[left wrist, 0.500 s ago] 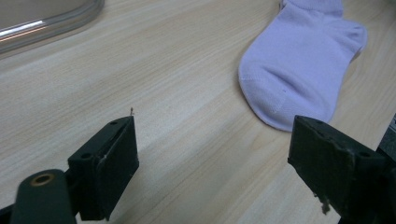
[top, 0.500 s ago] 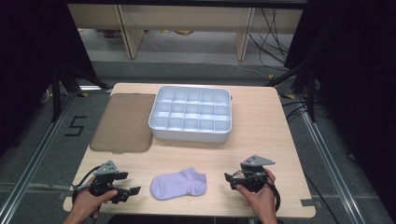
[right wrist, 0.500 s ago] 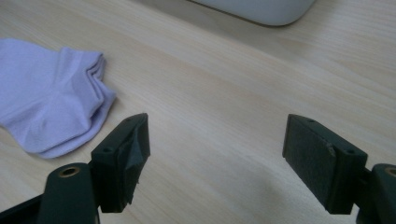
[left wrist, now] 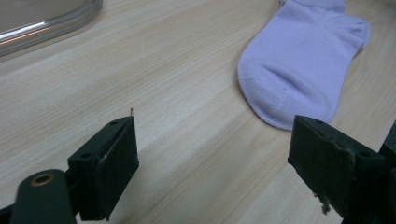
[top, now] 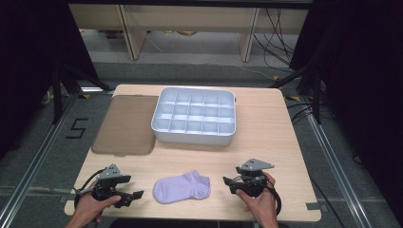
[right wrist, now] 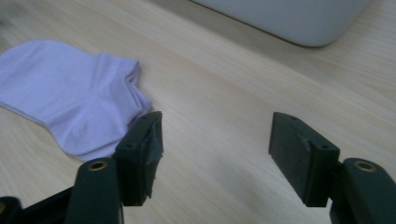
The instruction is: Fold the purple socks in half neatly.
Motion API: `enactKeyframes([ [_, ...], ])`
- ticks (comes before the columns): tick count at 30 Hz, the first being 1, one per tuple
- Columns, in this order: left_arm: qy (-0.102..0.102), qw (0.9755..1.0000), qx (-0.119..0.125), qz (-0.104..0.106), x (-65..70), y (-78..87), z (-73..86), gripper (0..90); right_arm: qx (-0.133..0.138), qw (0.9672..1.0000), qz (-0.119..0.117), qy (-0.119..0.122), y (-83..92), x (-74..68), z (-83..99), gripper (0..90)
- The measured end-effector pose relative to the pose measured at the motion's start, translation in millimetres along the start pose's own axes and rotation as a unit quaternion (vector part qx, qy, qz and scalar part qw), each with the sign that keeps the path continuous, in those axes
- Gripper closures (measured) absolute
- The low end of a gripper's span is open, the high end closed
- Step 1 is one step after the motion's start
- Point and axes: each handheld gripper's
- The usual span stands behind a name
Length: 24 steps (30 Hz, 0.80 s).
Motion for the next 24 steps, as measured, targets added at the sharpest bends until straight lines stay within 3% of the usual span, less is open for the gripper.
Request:
enactKeyframes([
  [11,-0.004,1.0,-0.003,0.002,-1.1,0.8,-0.4,15.1,-0.009,0.9986,-0.035,0.04,-13.2,-29.3,-11.6,54.3],
  [14,-0.004,1.0,-0.004,0.001,-0.7,0.9,-0.4,15.2,-0.011,0.9982,-0.051,0.03,-17.0,-35.3,-14.1,56.8],
  [17,0.006,1.0,-0.003,0.001,1.0,-0.1,0.1,15.2,-0.015,0.9969,-0.061,0.047,-26.0,-45.7,-18.0,63.1],
  [18,0.004,1.0,-0.004,0.0,1.2,0.0,-0.1,15.2,-0.015,0.9969,-0.061,0.047,-26.0,-45.7,-18.0,63.1],
  [19,-0.012,0.9999,-0.012,-0.001,-0.4,1.1,-0.6,15.3,-0.018,0.9962,-0.064,0.056,-28.1,-48.0,-19.1,64.1],
  [24,-0.001,1.0,-0.007,-0.002,1.9,-1.0,-0.2,15.3,-0.027,0.9945,-0.077,0.067,-37.0,-58.6,-23.0,66.7],
])
Point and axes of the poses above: each handheld gripper's, and its own axes: y roughly backward along the jaws, z roughly out of its underside, x roughly to its right, and after that the axes turned 3 degrees about -z, right-handed
